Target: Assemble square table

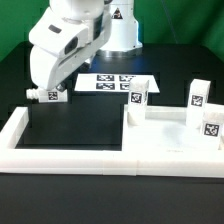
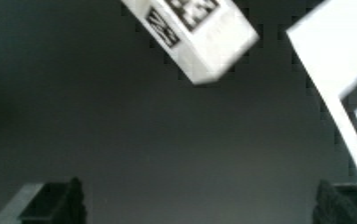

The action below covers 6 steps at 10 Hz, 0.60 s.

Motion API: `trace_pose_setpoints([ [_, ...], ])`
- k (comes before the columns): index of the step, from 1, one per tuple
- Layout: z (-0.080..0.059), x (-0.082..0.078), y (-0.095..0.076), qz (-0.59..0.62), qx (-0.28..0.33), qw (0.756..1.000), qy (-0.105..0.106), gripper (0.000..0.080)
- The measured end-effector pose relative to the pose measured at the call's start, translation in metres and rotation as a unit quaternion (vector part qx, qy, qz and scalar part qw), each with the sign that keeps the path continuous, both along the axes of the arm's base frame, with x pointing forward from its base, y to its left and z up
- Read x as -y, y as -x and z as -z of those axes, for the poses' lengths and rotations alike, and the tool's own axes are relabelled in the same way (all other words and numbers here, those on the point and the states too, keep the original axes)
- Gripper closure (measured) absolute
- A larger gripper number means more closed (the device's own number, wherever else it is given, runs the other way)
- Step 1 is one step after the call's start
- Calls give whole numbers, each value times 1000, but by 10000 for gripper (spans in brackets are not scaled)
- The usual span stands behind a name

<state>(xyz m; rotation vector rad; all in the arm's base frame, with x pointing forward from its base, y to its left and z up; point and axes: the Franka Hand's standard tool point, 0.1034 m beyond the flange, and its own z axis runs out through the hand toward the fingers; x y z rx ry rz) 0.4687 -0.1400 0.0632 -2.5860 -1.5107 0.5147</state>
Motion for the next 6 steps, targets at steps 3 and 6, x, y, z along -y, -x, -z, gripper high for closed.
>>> trace_pose_setpoints([
  [3, -3, 14, 11, -1, 15, 1000, -11, 150],
  [6, -2, 16, 12, -8, 17, 1000, -14, 150],
])
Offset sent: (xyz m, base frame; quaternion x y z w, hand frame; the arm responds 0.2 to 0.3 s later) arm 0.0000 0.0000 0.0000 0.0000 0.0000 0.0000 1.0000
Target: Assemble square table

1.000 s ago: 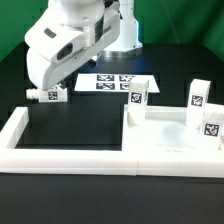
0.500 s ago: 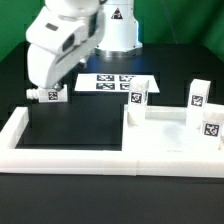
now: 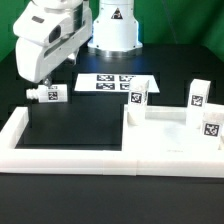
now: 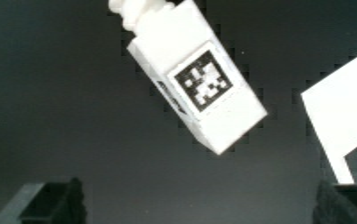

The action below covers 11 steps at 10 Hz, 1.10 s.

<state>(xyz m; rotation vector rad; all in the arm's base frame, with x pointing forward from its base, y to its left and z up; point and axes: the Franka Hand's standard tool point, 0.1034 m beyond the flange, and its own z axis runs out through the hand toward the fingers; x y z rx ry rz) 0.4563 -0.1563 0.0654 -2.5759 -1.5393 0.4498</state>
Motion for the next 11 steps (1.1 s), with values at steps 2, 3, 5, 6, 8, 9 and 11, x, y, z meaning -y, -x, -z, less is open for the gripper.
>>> trace_pose_setpoints([
  [2, 13, 16, 23, -50, 22, 998, -19, 150],
  [3, 23, 23, 32, -67, 29, 997, -19, 150],
  [5, 41, 29, 41, -84, 35, 996, -16, 150],
  [6, 45, 30, 41, -84, 35, 996, -14, 150],
  [8, 47, 30, 38, -86, 42, 995, -10, 150],
  [9, 47, 30, 38, -87, 42, 995, -10, 150],
  [11, 48, 31, 38, -87, 42, 995, -10, 433],
])
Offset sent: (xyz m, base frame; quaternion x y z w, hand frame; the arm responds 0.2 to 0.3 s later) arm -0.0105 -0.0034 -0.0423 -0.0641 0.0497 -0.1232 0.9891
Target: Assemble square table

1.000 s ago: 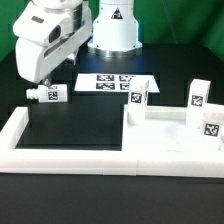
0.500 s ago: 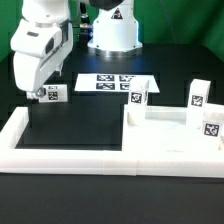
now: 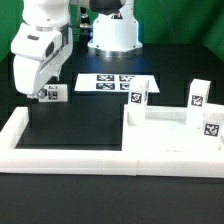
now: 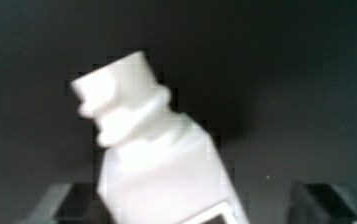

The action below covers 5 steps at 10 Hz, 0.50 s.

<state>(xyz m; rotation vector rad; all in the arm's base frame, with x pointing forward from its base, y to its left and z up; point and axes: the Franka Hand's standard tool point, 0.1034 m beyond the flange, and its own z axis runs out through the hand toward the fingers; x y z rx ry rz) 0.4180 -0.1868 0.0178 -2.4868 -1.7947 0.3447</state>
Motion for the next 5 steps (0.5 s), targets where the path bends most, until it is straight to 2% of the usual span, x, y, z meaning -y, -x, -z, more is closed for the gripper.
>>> trace_pose_setpoints([
  [1, 0, 0, 0, 0, 1, 1000, 0, 433],
  [2, -1, 0, -1, 0, 1, 1000, 0, 511],
  [5, -1, 0, -1, 0, 1, 1000, 0, 511],
])
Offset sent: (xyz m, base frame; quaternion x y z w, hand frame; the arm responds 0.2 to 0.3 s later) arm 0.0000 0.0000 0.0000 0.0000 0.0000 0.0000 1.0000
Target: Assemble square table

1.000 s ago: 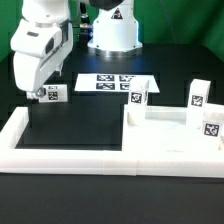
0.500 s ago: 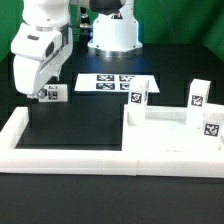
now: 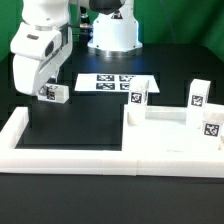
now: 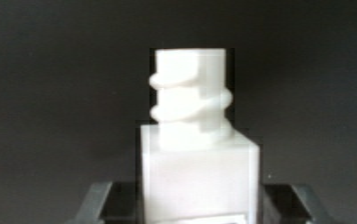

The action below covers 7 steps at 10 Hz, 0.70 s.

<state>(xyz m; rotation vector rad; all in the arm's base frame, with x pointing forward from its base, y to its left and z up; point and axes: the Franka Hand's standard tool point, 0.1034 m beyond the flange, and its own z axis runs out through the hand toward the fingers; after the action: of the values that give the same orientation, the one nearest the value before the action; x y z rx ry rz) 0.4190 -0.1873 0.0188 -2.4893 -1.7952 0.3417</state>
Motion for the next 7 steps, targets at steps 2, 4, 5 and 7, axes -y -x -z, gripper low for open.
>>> trace_pose_setpoints([
  [2, 0, 0, 0, 0, 0, 1000, 0, 511],
  [4, 0, 0, 0, 21, 2, 1000, 2, 511],
  [5, -1, 1, 1, 59, 5, 998, 7, 511],
  [7, -3, -11, 12, 210, -56, 976, 7, 510],
])
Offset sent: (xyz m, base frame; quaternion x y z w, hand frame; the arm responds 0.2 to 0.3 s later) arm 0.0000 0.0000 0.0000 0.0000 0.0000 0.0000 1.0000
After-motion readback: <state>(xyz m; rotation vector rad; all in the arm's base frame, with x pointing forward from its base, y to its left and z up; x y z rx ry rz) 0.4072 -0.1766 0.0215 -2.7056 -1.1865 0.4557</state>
